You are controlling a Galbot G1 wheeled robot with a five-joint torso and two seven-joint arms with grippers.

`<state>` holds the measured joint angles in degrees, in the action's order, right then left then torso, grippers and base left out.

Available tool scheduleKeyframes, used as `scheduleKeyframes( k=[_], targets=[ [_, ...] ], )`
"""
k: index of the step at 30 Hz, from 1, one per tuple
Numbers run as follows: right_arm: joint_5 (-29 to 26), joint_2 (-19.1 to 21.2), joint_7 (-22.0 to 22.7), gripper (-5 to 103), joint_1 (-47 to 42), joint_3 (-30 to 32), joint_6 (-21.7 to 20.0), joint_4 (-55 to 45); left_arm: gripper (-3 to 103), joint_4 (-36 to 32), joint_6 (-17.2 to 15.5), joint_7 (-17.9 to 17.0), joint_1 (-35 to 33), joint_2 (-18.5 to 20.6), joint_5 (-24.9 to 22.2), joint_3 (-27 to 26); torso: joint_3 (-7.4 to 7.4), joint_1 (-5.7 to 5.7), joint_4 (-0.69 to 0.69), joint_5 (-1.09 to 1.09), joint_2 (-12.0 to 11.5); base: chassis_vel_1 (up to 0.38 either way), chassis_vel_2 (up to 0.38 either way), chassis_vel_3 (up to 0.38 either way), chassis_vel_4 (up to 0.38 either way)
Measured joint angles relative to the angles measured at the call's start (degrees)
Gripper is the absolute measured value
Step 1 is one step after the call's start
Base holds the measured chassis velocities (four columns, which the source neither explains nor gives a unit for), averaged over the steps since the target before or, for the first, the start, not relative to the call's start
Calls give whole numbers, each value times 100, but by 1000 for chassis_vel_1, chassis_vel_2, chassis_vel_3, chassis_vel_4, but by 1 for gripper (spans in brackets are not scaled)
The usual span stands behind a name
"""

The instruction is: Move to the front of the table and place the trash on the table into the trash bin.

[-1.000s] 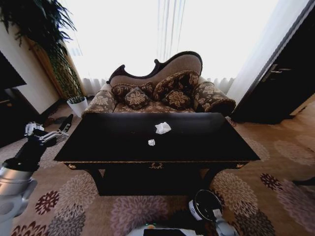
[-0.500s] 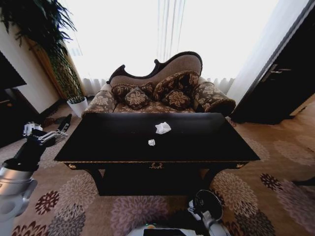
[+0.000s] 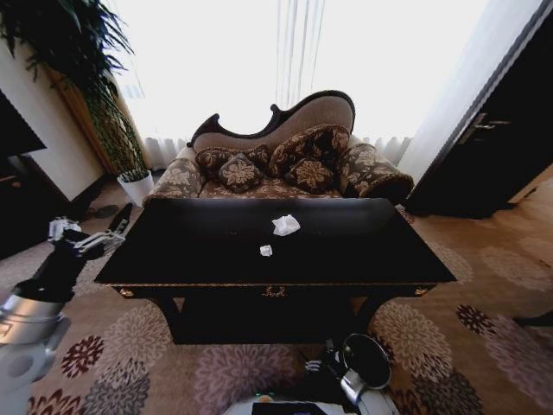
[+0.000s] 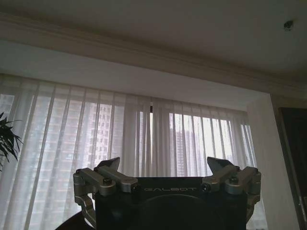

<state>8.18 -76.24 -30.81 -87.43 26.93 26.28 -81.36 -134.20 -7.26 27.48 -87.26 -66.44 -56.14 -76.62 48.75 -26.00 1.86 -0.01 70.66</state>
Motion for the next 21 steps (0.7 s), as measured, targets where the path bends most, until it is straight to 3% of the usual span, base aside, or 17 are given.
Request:
scheduleKeyframes(
  k=[6,21],
  targets=[
    [-39,-26,-340,100,-395,-59,68,-588,100,95,-5,-4,37,80,-138,-179,0,0,0,-1,0,0,0,0,0],
    [-1064,23,-921,100,-1293,24,176,-2455,100,83,-17,-19,43,-52,67,24,0,0,1,0,0,0,0,0,0]
  ],
)
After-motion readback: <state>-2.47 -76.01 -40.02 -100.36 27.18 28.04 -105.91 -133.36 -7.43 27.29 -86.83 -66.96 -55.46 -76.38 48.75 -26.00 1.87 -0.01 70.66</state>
